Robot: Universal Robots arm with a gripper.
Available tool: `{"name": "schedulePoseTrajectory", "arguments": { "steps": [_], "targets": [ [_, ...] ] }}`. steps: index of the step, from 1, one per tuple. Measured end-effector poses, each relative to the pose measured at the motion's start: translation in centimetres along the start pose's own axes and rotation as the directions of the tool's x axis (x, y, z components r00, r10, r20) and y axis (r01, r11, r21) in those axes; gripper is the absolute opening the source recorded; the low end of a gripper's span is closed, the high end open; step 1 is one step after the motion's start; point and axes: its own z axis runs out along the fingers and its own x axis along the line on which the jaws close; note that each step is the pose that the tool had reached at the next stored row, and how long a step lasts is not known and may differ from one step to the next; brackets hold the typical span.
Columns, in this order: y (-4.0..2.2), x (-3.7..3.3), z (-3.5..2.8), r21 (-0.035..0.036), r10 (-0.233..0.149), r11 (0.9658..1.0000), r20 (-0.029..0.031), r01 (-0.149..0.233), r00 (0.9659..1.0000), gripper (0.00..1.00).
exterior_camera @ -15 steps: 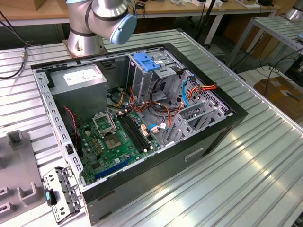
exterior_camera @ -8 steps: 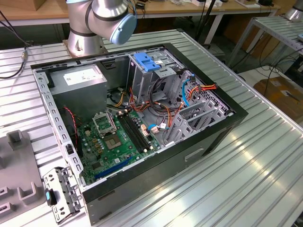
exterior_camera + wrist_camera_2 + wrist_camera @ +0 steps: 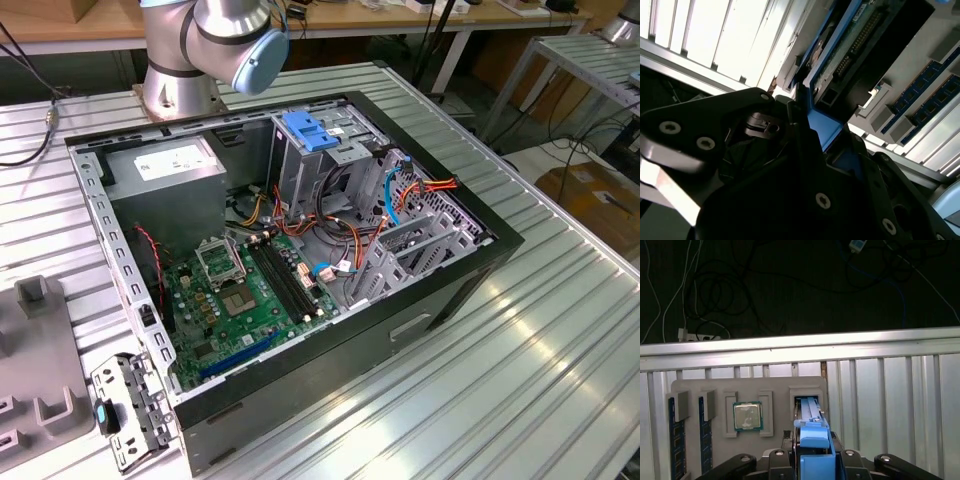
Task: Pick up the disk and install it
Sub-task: 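Pick up the disk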
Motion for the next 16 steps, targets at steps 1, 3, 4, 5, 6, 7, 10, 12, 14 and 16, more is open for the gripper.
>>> {"name": "schedulePoseTrajectory", "arguments": {
  "steps": [1,3,4,5,6,7,10,12,14,16],
  "targets": [
    [0.00,0.00,0.00,0.0001,0.000,1.0000,0.0000,0.000,1.0000,0.37],
    [-0.01,0.00,0.00,0.0000,0.000,1.0000,0.0000,0.000,1.0000,0.37],
    [-0.02,0.00,0.00,0.0000,0.000,1.0000,0.0000,0.000,1.0000,0.37],
    [-0.02,0.00,0.00,0.0000,0.000,1.0000,0.0000,0.000,1.0000,0.37],
    [-0.02,0.00,0.00,0.0000,0.000,1.0000,0.0000,0.000,1.0000,0.37],
    [-0.02,0.00,0.00,0.0001,0.000,1.0000,0.0000,0.000,1.0000,0.37],
    [-0.03,0.00,0.00,0.0001,0.000,1.0000,0.0000,0.000,1.0000,0.37],
    [-0.04,0.00,0.00,0.0000,0.000,1.0000,0.0000,0.000,1.0000,0.37],
    [-0.04,0.00,0.00,0.0001,0.000,1.0000,0.0000,0.000,1.0000,0.37],
    [-0.06,0.00,0.00,0.0000,0.000,1.0000,0.0000,0.000,1.0000,0.37]
  ]
}}
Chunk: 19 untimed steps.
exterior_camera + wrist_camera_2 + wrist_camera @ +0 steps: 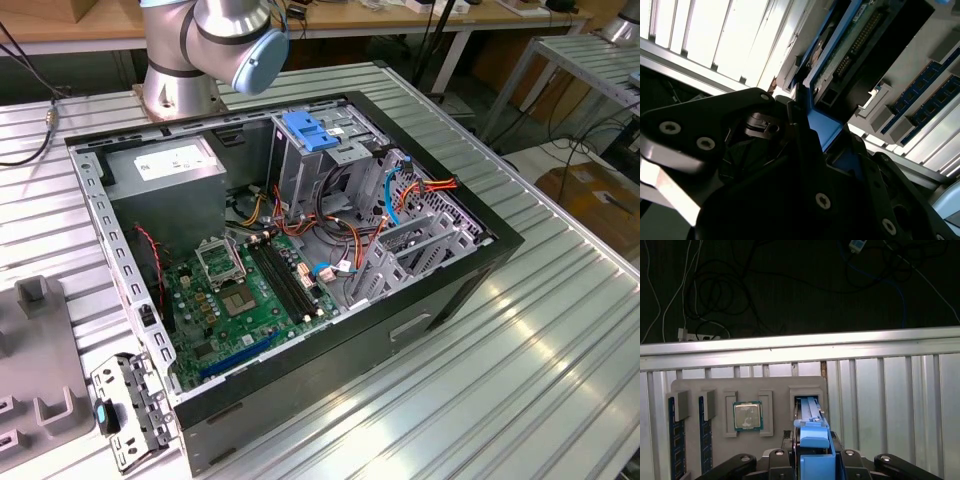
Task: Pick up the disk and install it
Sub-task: 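Pick up the disk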
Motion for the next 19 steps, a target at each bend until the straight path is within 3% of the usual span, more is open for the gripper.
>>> {"name": "schedulePoseTrajectory", "arguments": {
  "steps": [19],
  "targets": [
    [-0.03,0.00,0.00,0.0000,-0.007,1.0000,0.0000,0.007,1.0000,0.37]
  ]
}}
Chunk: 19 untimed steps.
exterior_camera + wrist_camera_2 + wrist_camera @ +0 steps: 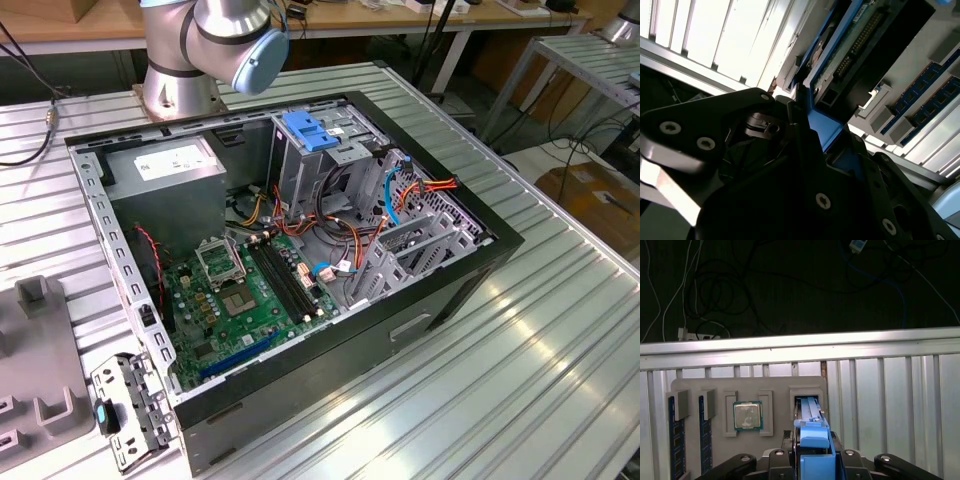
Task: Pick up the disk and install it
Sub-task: 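Pick up the disk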
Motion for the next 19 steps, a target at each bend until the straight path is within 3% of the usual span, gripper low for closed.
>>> {"name": "schedulePoseTrajectory", "arguments": {
  "steps": [19],
  "targets": [
    [0.00,0.00,-0.52,0.0000,-0.001,1.0000,-0.0002,0.001,1.0000,0.37]
  ]
}}
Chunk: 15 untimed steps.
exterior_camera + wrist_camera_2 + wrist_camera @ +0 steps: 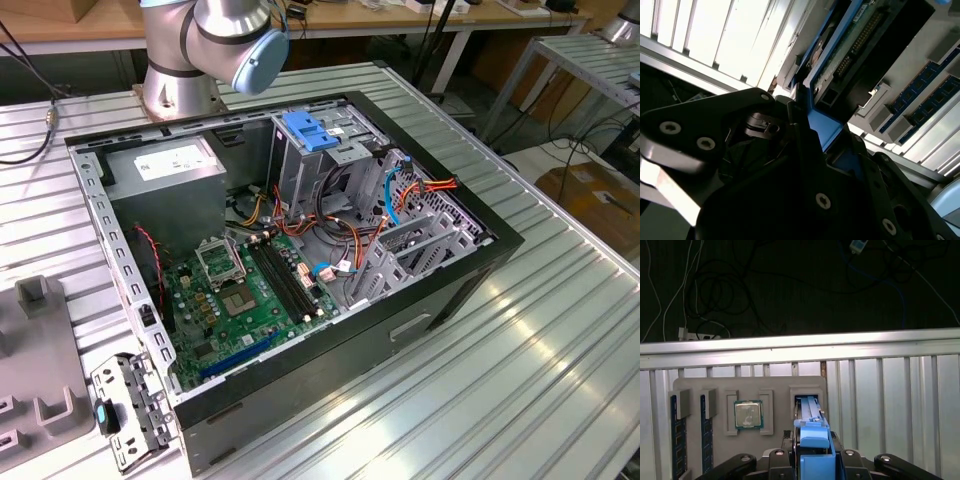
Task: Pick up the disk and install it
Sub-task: 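Pick up the disk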
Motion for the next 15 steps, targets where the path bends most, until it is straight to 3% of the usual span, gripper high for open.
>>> {"name": "schedulePoseTrajectory", "arguments": {
  "steps": [15],
  "targets": [
    [0.01,-0.01,-1.04,0.0000,0.000,1.0000,-0.0007,0.000,1.0000,0.37]
  ]
}}
